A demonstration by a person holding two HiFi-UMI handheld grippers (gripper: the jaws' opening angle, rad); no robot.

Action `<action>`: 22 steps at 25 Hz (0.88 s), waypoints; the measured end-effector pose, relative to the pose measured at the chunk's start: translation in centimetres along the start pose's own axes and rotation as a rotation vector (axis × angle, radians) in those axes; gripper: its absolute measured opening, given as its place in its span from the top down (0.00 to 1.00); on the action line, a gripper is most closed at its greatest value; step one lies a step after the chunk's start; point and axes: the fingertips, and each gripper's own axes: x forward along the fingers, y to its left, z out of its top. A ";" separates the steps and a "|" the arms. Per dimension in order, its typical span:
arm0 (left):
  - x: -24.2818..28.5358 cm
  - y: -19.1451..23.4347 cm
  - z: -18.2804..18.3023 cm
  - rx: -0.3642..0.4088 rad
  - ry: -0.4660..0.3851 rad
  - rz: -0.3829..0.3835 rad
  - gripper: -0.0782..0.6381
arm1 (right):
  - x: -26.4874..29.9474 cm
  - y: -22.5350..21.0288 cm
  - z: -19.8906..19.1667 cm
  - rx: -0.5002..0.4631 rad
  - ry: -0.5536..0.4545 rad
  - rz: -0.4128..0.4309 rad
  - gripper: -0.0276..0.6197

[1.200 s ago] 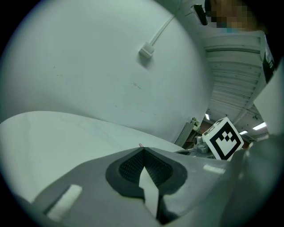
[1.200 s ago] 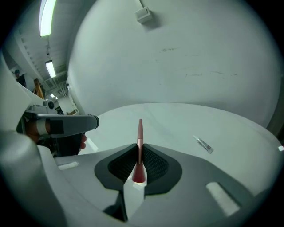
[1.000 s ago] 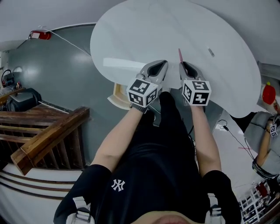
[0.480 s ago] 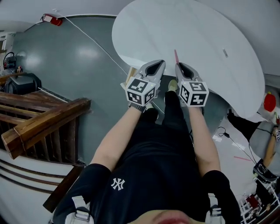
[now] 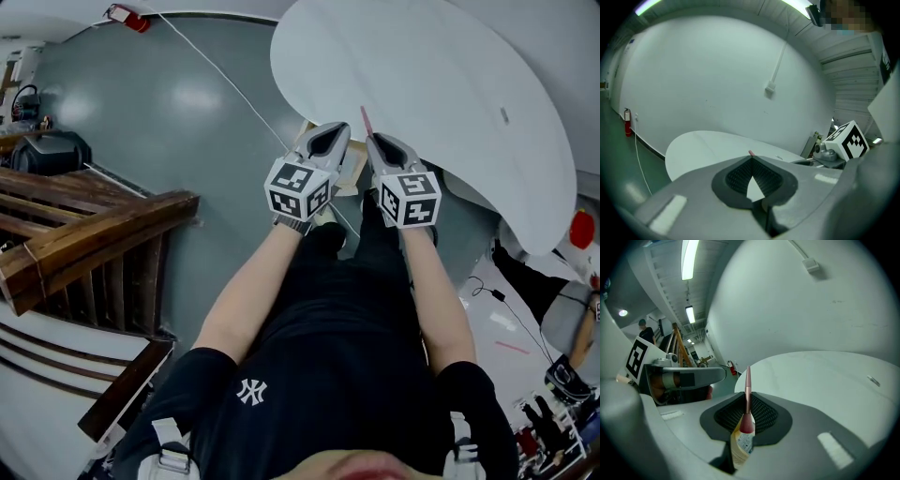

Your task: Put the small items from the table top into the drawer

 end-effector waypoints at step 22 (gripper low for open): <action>-4.5 5.9 -8.6 -0.098 0.048 0.099 0.89 | 7.3 6.5 -12.5 -0.264 0.242 0.125 0.85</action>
